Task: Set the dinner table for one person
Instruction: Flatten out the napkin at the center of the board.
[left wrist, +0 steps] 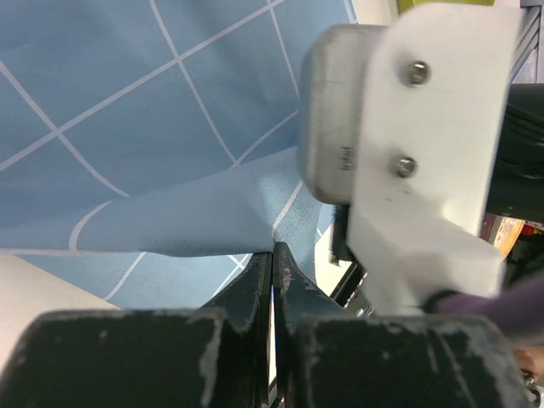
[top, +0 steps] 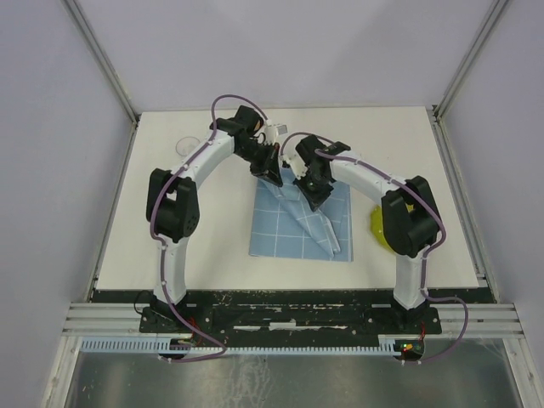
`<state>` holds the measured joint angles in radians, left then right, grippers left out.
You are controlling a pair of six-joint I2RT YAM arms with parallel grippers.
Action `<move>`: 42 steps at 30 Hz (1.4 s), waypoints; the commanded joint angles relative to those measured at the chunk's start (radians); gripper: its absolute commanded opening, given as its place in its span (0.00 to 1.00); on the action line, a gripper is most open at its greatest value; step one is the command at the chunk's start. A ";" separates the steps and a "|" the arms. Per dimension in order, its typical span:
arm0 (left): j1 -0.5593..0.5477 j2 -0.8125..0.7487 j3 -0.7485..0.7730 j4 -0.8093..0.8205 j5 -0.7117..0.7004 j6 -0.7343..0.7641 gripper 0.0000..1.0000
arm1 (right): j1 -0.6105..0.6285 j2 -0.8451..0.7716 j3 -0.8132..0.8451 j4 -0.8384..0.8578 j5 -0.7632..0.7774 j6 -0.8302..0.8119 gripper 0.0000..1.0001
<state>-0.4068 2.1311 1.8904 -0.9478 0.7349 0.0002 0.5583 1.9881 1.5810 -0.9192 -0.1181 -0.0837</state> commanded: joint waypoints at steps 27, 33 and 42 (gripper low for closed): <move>0.024 -0.087 -0.004 0.014 0.046 0.000 0.03 | 0.028 -0.152 -0.060 -0.023 -0.009 0.006 0.46; 0.023 -0.097 -0.011 0.014 0.039 0.001 0.03 | 0.046 -0.143 -0.029 -0.030 -0.027 0.019 0.45; 0.023 -0.096 -0.001 0.010 0.031 0.004 0.03 | 0.064 -0.126 -0.056 -0.026 0.000 0.018 0.02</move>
<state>-0.3874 2.1078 1.8755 -0.9482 0.7609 0.0002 0.6155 1.8580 1.5074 -0.9604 -0.1295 -0.0677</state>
